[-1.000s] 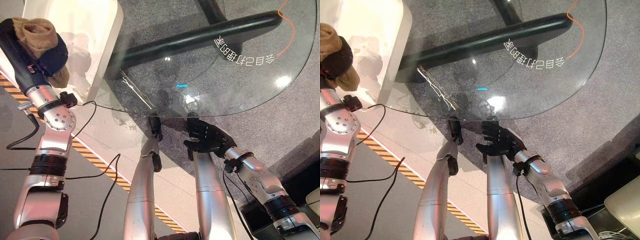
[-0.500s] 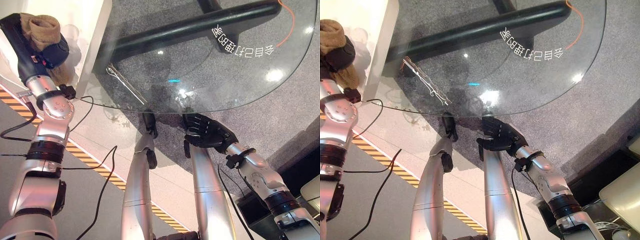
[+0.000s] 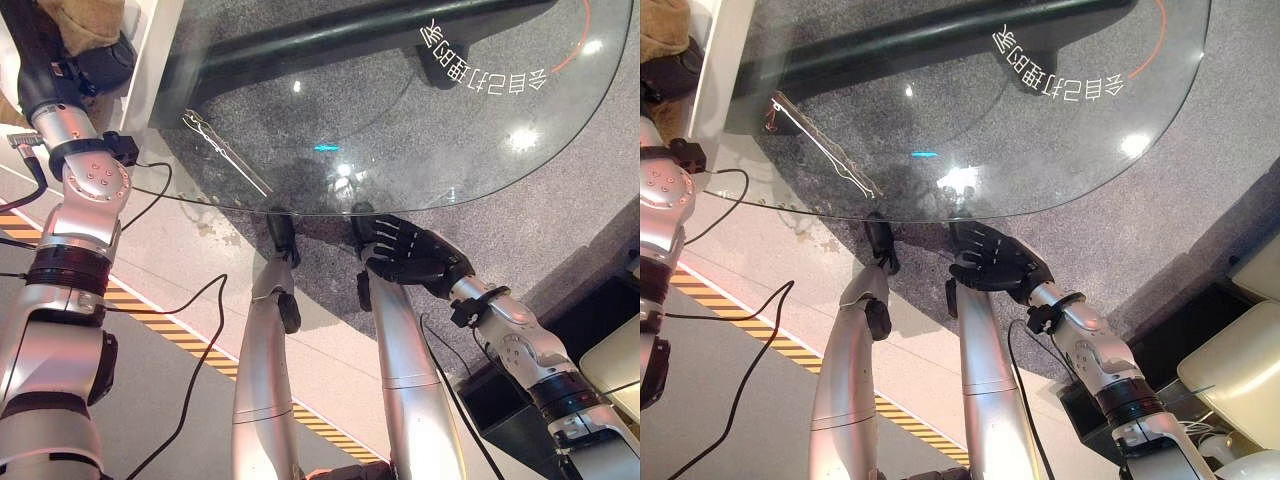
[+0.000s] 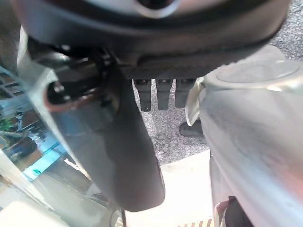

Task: Wipe the table with a cloth and put it in the basket.

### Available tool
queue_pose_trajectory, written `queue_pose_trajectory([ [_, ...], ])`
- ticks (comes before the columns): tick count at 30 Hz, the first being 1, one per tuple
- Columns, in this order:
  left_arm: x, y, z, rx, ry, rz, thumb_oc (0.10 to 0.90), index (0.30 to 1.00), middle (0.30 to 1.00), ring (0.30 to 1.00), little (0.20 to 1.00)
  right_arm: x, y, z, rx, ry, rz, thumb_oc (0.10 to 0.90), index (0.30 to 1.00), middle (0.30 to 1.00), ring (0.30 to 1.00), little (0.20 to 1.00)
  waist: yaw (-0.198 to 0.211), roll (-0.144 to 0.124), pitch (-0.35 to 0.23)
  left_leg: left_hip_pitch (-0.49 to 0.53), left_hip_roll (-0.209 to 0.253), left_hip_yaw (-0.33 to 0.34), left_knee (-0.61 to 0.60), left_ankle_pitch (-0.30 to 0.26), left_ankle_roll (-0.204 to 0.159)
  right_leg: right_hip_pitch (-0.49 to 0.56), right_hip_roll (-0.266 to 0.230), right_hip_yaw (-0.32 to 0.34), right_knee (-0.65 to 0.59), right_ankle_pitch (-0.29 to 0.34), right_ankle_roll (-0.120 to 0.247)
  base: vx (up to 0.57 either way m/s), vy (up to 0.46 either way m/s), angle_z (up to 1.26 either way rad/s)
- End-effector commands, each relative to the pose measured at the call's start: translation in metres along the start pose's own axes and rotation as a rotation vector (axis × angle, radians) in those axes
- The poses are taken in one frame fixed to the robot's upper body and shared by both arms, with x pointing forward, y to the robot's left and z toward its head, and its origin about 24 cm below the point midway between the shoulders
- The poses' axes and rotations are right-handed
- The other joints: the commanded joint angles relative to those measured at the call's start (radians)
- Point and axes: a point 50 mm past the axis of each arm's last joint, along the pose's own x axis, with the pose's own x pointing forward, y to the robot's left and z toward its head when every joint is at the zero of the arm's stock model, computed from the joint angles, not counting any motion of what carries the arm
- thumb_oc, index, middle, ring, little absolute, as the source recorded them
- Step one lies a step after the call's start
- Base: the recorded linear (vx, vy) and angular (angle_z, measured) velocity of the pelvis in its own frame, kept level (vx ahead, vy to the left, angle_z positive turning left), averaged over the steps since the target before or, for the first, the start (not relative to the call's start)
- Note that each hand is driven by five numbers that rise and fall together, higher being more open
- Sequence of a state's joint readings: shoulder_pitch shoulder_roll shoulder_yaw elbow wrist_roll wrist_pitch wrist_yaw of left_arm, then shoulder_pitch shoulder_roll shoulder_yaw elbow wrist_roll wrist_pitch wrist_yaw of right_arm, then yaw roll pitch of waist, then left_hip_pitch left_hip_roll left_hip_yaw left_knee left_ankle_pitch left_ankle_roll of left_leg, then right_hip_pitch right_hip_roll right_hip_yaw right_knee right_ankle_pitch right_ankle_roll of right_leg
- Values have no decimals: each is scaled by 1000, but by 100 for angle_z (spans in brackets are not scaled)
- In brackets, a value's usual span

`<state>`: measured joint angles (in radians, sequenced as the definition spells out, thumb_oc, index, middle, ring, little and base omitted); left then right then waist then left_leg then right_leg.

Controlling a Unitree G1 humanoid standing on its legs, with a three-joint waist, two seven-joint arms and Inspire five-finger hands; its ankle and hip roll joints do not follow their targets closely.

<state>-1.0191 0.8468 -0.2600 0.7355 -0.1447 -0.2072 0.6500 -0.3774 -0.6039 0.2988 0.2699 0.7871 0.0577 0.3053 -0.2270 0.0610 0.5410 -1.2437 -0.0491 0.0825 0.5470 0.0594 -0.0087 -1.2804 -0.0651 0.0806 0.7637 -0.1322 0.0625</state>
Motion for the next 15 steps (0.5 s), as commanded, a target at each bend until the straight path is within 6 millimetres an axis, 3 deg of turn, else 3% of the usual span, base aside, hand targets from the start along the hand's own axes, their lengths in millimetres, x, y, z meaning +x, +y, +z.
queue_pose_trajectory([
  [1,22,39,8,1,-49,143,800,900,900,900,900,-6,11,-11,10,33,65,800,900,900,900,900,1,-5,-21,18,-14,8,61,-126,-39,-1,2,67,-224,184,69,-33,0,-5],
  [15,18,44,9,-65,-67,181,800,900,900,900,900,-8,19,-18,5,24,71,800,900,900,900,900,0,19,-21,168,-24,11,-44,-85,-36,140,10,47,-299,179,60,-45,-32,-3],
])
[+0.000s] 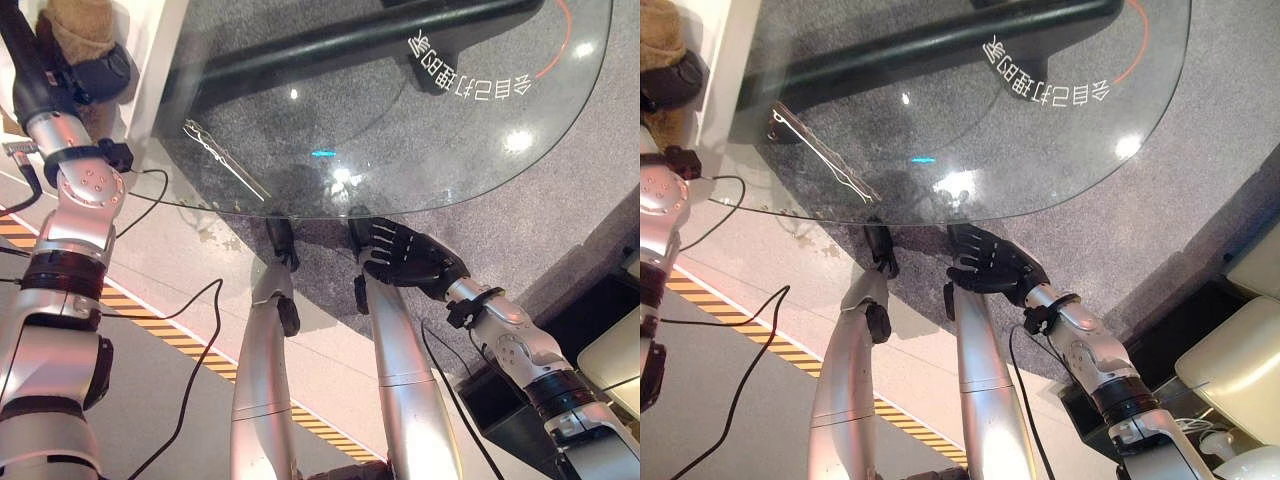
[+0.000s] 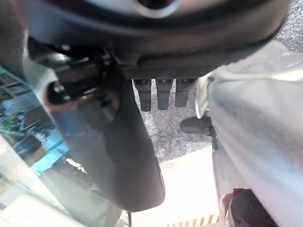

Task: Wipe the table with a cloth and put it in the basket.

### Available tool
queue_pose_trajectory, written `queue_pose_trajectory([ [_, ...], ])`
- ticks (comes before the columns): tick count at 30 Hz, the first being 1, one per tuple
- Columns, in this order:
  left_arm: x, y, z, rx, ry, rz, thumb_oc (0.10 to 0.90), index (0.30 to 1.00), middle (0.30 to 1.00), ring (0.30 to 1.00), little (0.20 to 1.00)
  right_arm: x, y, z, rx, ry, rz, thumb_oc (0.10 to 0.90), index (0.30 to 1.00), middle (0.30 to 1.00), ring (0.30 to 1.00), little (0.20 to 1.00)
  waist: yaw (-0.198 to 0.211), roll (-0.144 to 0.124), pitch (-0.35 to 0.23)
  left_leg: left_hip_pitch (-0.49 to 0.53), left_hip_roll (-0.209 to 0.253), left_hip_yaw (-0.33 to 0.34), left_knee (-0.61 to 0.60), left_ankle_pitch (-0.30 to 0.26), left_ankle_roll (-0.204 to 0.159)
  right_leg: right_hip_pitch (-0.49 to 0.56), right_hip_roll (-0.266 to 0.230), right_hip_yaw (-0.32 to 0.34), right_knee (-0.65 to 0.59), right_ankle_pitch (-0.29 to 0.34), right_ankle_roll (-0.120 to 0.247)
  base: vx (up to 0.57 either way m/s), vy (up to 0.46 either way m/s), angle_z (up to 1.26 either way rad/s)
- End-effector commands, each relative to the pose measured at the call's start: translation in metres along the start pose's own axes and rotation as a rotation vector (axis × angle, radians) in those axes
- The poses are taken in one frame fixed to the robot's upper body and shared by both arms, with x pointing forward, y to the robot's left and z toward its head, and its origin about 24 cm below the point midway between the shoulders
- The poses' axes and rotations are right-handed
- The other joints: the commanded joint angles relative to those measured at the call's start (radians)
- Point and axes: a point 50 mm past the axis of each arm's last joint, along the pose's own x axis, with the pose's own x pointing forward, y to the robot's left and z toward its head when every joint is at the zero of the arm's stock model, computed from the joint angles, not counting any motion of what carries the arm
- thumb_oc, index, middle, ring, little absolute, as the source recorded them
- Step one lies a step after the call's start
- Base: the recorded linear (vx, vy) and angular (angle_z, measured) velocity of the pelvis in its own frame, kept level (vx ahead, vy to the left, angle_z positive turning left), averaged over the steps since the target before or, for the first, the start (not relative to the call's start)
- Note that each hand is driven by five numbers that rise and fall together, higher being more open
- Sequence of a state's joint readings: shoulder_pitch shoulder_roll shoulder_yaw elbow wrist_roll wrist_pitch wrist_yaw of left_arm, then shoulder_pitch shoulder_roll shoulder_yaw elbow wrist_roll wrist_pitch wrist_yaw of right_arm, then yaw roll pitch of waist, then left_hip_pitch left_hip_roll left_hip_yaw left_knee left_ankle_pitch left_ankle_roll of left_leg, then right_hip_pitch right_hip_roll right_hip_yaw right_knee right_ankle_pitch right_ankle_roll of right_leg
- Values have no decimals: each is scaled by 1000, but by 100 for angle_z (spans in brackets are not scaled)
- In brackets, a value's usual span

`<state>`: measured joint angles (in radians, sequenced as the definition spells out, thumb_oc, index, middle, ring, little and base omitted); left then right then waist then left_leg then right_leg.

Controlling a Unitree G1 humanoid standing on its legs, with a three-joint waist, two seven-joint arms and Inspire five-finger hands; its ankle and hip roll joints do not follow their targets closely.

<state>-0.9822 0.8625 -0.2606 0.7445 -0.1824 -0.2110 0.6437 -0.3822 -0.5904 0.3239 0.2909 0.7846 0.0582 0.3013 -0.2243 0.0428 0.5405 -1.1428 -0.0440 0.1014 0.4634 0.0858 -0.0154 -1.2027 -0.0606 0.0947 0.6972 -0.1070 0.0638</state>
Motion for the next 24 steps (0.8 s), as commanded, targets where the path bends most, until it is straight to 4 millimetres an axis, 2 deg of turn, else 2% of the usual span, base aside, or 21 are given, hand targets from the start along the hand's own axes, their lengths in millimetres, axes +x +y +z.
queue_pose_trajectory([
  [1,22,40,23,-79,-119,180,800,900,900,900,900,-11,17,-13,-3,-3,68,800,900,900,900,900,-3,40,-20,80,-30,-8,33,-109,-28,74,7,31,-235,153,58,-42,-62,-2],
  [6,11,49,16,-87,-140,176,800,900,900,900,900,-22,21,-22,0,5,66,800,900,900,900,900,4,65,-20,166,-38,-13,-11,-95,-26,154,14,22,-257,139,49,-50,-69,-3],
  [11,-1,60,9,-210,-151,169,800,900,900,900,900,-31,23,-32,2,3,60,800,900,900,900,900,11,94,-20,241,-42,-23,-36,-91,-27,229,17,7,-261,108,35,-62,-87,-1],
  [16,-16,60,2,-351,-154,92,800,900,900,900,900,-33,26,-39,20,-9,35,800,900,900,900,900,25,107,-20,314,-42,-39,-60,-85,-33,308,17,-12,-262,77,21,-83,-144,2],
  [19,-31,53,-7,-438,-134,-2,800,900,900,900,900,-35,28,-45,35,-15,10,800,900,900,900,900,34,105,-20,363,-38,-56,-79,-80,-40,367,18,-28,-262,58,12,-110,-201,2],
  [22,-60,32,-22,-536,-53,-151,800,900,900,900,900,-34,33,-52,64,-19,-15,800,900,900,900,900,46,93,-20,419,-33,-77,-104,-71,-49,439,24,-50,-267,39,4,-151,-256,12],
  [24,-87,13,-35,-579,30,-260,800,900,900,900,900,-34,35,-61,63,-6,-41,800,900,900,900,900,55,80,-20,458,-31,-91,-127,-64,-52,490,31,-67,-278,34,1,-160,-263,6],
])
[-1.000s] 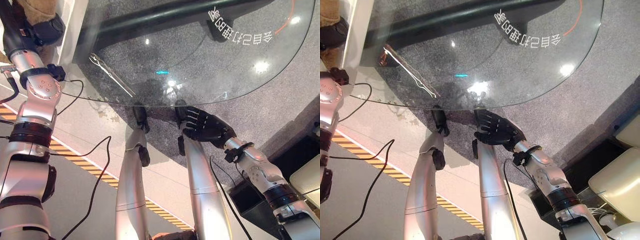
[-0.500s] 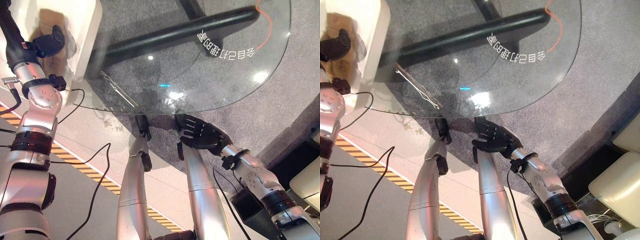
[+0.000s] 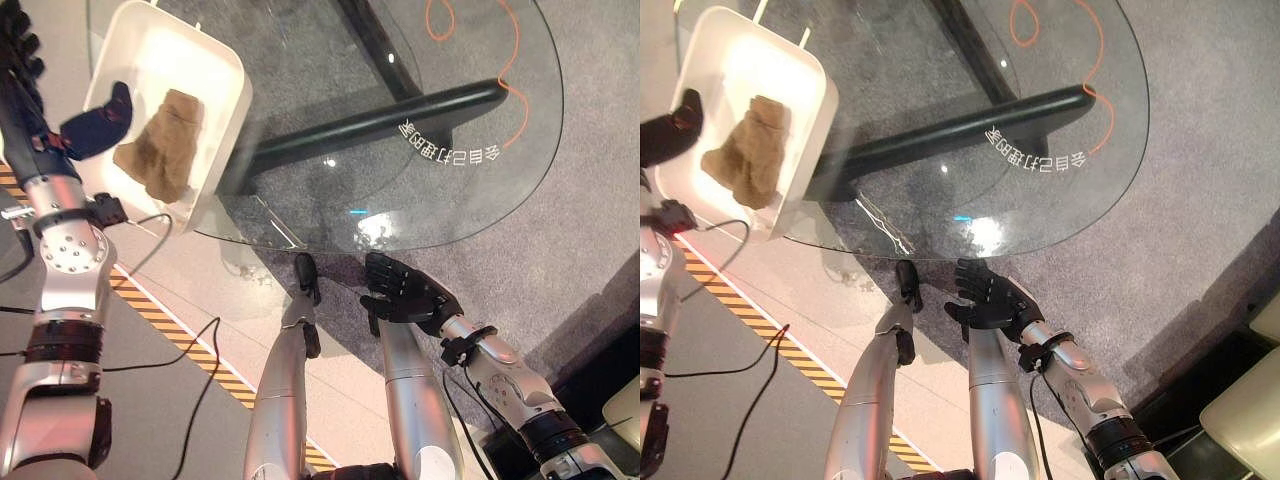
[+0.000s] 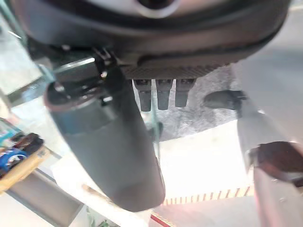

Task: Wipe the table with a cloth and put it in the basket.

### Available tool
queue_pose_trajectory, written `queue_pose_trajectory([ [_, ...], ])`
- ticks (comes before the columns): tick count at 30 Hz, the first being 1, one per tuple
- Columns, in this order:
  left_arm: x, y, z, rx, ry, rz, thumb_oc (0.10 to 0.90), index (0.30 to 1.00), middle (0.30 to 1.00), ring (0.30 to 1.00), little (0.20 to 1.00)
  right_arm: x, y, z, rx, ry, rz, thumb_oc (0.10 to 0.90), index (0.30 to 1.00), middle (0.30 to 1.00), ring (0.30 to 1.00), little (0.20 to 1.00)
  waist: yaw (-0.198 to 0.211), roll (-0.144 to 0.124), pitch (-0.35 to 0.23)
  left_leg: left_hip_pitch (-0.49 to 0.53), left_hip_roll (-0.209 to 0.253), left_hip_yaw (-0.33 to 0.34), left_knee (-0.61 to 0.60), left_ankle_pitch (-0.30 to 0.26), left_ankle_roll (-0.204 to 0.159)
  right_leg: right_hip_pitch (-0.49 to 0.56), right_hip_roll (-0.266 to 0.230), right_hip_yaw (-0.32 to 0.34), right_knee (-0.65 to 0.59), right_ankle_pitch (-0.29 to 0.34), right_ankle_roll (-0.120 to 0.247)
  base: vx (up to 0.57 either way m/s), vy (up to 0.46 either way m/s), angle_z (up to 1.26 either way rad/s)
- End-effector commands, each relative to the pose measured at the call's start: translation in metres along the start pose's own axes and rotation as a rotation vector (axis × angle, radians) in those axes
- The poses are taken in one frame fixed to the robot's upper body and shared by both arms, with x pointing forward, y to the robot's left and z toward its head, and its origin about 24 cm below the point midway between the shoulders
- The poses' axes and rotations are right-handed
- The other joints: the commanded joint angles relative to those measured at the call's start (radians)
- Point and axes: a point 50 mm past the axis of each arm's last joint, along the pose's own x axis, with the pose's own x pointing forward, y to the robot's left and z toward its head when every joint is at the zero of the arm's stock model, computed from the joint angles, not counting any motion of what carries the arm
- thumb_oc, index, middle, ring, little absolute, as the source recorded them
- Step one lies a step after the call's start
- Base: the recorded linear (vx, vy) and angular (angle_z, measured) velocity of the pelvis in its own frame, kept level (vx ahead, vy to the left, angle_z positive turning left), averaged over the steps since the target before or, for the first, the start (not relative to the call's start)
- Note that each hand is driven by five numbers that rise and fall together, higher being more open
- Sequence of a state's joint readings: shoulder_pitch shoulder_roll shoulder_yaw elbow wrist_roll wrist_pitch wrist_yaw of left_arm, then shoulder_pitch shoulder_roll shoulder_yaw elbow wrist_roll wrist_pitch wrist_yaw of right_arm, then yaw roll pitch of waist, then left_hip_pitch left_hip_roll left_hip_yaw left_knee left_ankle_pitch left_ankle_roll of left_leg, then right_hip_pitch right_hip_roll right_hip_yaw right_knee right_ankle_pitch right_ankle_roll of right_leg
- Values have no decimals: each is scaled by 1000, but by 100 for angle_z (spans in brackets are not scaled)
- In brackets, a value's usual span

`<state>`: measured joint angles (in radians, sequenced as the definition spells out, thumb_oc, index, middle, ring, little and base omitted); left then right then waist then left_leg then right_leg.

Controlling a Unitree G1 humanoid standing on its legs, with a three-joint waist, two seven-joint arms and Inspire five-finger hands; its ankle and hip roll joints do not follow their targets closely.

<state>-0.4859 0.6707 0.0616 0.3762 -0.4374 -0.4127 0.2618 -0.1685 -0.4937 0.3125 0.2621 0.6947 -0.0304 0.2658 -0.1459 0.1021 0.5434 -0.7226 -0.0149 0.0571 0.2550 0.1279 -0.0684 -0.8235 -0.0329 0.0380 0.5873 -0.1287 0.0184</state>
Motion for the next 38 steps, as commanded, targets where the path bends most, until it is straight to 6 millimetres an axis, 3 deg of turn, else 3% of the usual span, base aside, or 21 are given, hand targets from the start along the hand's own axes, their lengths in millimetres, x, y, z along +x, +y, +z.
queue_pose_trajectory([
  [1,-12,-5,-5,-82,-9,-81,800,900,900,900,900,-7,17,-10,-6,-49,9,800,900,900,900,900,-18,12,-23,55,-57,-53,75,-105,-1,135,4,-19,-175,53,46,-175,-274,8],
  [5,-62,-38,-47,-163,217,-217,800,900,900,900,900,-6,11,-29,-24,7,-70,800,900,900,900,900,4,-19,-24,131,-43,-75,36,-94,-4,231,6,-52,-201,51,46,-155,-248,8],
  [8,-119,-52,-93,-235,515,-296,800,900,900,900,900,-11,-2,-54,-17,115,-171,800,900,900,900,900,29,-38,-76,198,-19,-78,-22,-80,-7,311,-3,-86,-248,54,44,-120,-251,-2],
  [9,-128,-53,-98,-228,548,-311,800,900,900,900,900,-12,-4,-57,-5,129,-181,800,900,900,900,900,33,-39,-85,207,-16,-78,-30,-77,-7,320,-4,-91,-254,55,44,-89,-176,2],
  [10,-149,-55,-112,-218,660,-350,800,900,900,900,900,-14,-8,-66,33,167,-213,800,900,900,900,900,40,-41,-107,228,-9,-77,-45,-73,-10,345,-7,-103,-267,57,40,-58,-133,3],
  [14,-202,-53,-140,-152,899,-381,800,900,900,900,900,-23,-18,-91,59,287,-298,800,900,900,900,900,55,-50,-173,297,10,-66,-80,-73,-8,417,-11,-125,-304,57,36,-23,-111,4],
  [15,-237,-48,-154,-161,1074,-370,800,900,900,900,900,-37,-27,-111,49,381,-349,800,900,900,900,900,62,-53,-210,346,20,-56,-94,-84,-6,466,-19,-137,-321,51,36,47,-83,3],
  [17,-256,-46,-160,-158,1160,-373,800,900,900,900,900,-44,-28,-121,61,430,-368,800,900,900,900,900,66,-56,-233,373,25,-48,-103,-89,-3,495,-22,-145,-337,52,39,102,-65,-6],
  [18,-300,-32,-168,-140,1368,-348,800,900,900,900,900,-67,-29,-150,135,576,-422,800,900,900,900,900,69,-65,-295,455,35,-36,-138,-102,-1,581,-22,-158,-387,52,46,141,-62,-5],
  [20,-309,-30,-169,-144,1417,-340,800,900,900,900,900,-72,-28,-156,145,606,-433,800,900,900,900,900,69,-67,-311,468,36,-32,-147,-103,1,597,-20,-161,-402,55,47,138,-51,-2],
  [22,-349,-16,-170,-106,1636,-299,800,900,900,900,900,-93,-21,-178,194,742,-460,800,900,900,900,900,65,-79,-365,546,41,-18,-192,-110,3,680,-17,-175,-461,60,55,188,-65,3],
  [29,-397,0,-159,1,1896,-282,800,900,900,900,900,-137,-4,-212,328,957,-546,800,900,900,900,900,51,-93,-472,670,49,21,-260,-135,16,798,-14,-197,-544,73,65,148,-25,0],
  [38,-409,1,-155,-1,1934,-286,800,900,900,900,900,-154,0,-220,310,1060,-547,800,900,900,900,900,48,-88,-513,754,47,45,-309,-152,28,865,-16,-220,-587,77,73,92,-3,-9],
])
